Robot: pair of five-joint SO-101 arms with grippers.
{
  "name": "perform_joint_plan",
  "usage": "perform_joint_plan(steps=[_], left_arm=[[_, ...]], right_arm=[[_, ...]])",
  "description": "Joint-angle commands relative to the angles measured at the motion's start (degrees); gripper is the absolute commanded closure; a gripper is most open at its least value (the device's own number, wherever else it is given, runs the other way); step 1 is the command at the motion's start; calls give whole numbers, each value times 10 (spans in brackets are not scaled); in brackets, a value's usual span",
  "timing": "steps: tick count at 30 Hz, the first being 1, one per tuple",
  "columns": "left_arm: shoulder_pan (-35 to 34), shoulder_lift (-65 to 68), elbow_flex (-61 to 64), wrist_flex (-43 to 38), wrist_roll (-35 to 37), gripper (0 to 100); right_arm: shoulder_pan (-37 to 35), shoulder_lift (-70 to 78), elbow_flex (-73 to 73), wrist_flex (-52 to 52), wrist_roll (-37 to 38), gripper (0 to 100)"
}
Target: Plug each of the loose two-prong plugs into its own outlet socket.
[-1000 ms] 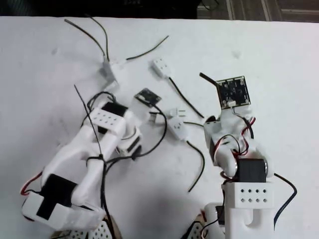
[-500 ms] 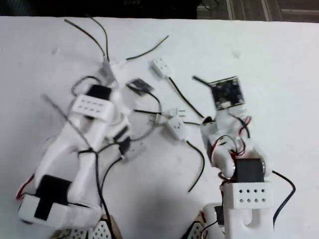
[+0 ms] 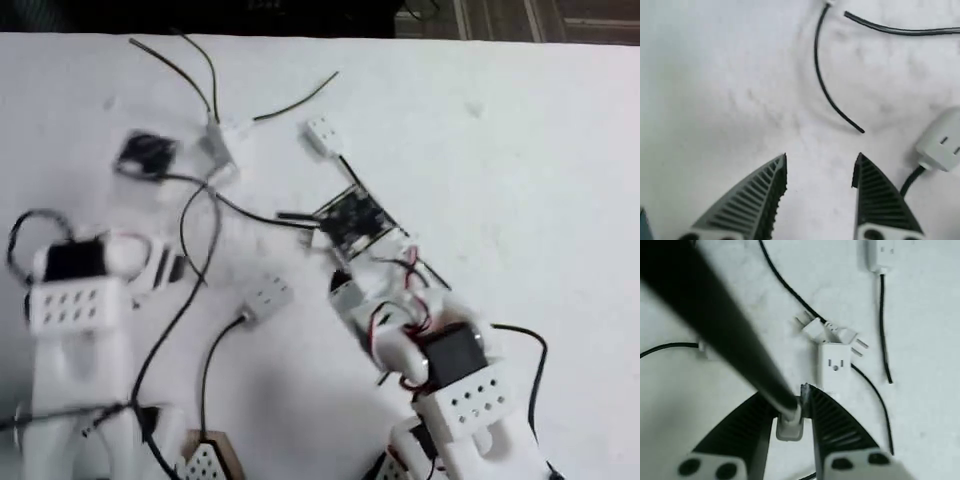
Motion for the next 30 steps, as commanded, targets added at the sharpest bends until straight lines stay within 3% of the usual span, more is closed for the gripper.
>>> perform_joint_plan(steps=[1,5,11,20,30], left_arm=[[-59,-102,103,-56,11,782],[-95,-147,186,-108,11,782],[-109,-167,280,-186,11,779],[-124,-164,285,-186,10,779],[-124,-167,300,-201,9,779]], right_arm=[[-62,0,27,-48,-16,981],[-104,0,71,-107,-17,981],[-113,44,78,-173,-17,981],[-126,273,-18,-223,-17,980],[-125,352,-32,-324,-17,980]])
